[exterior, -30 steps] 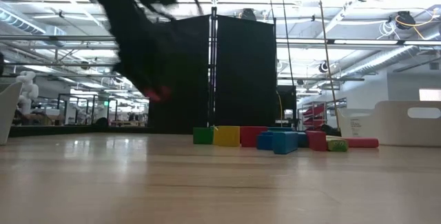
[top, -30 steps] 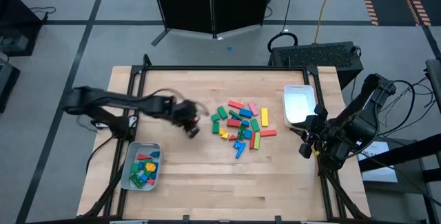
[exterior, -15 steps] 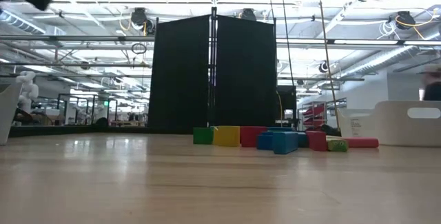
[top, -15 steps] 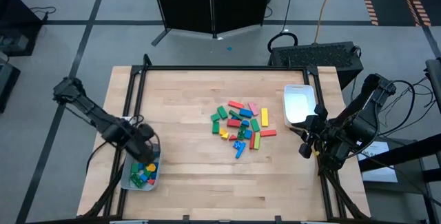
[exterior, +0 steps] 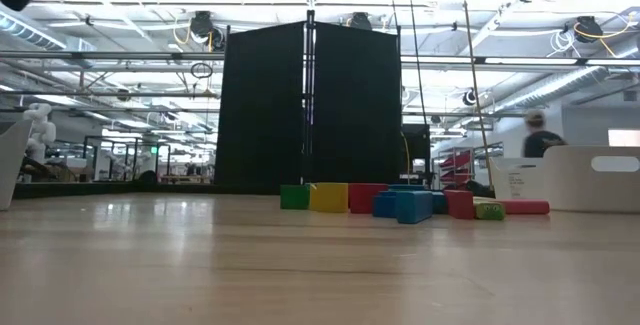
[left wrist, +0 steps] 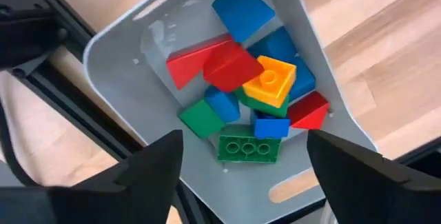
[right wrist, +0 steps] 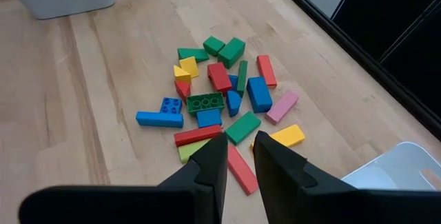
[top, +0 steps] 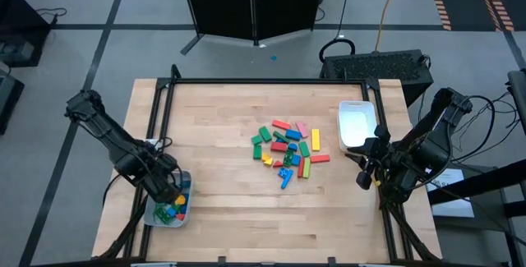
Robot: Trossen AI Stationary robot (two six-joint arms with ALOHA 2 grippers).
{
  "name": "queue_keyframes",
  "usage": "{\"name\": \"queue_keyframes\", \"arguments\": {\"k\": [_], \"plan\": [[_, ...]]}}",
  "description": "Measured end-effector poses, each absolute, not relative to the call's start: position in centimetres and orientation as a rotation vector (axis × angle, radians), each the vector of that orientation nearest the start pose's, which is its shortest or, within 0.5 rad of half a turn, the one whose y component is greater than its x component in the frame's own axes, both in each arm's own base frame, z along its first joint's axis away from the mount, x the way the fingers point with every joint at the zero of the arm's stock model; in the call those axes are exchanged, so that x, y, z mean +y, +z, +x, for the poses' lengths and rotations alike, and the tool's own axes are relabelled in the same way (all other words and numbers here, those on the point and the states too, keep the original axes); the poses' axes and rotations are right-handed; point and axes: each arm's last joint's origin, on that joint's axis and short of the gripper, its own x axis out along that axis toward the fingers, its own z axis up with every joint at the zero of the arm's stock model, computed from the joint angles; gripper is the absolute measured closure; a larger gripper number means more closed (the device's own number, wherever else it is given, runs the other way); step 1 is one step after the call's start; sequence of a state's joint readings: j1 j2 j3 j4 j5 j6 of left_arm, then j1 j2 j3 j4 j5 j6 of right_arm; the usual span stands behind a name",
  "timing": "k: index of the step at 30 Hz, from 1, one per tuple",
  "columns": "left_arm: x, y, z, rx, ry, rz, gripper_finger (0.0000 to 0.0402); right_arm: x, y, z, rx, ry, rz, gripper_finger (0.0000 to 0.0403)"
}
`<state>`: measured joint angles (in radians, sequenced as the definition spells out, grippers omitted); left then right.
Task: Sort blocks by size
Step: Put the green triangle block into the gray bin
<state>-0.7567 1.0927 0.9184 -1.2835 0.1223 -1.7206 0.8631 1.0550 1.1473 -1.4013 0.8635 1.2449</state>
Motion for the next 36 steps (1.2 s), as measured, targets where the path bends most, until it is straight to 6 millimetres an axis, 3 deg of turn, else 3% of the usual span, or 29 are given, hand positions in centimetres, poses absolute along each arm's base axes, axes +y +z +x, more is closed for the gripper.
{"name": "queue_keyframes", "arguments": {"k": [2, 5, 8, 11, 19, 24, 29, 36], "plan": [[-11.2, 25.9, 11.8, 1.474, 0.641, -0.879, 0.0086, 10.0, 33.2, 11.5, 0.662, -0.475, 0.179, 0.0334], [-10.4, 26.0, 13.1, 1.231, 0.691, -0.882, 0.0083, 10.0, 33.2, 11.5, 0.661, -0.474, 0.182, 0.0335], [-8.7, 26.3, 15.0, 0.922, 0.774, -0.870, 0.0083, 10.1, 33.2, 11.5, 0.657, -0.474, 0.184, 0.0334], [-6.7, 26.4, 17.6, 0.778, 0.788, -0.779, 0.0082, 10.1, 33.2, 11.5, 0.657, -0.474, 0.183, 0.0334], [-0.5, 25.0, 25.3, 0.698, 0.681, -0.498, 0.0082, 10.0, 33.2, 11.5, 0.657, -0.474, 0.183, 0.0334], [2.3, 22.2, 29.0, 0.760, 0.503, -0.458, 0.0082, 10.0, 33.2, 11.5, 0.657, -0.475, 0.182, 0.0334], [3.9, 18.6, 30.8, 0.863, 0.440, -0.421, 0.0082, 10.0, 33.2, 11.5, 0.657, -0.475, 0.182, 0.0334], [5.0, 16.2, 32.2, 0.878, 0.395, -0.351, 0.0082, 10.0, 33.2, 11.5, 0.659, -0.476, 0.178, 0.0334]]}}
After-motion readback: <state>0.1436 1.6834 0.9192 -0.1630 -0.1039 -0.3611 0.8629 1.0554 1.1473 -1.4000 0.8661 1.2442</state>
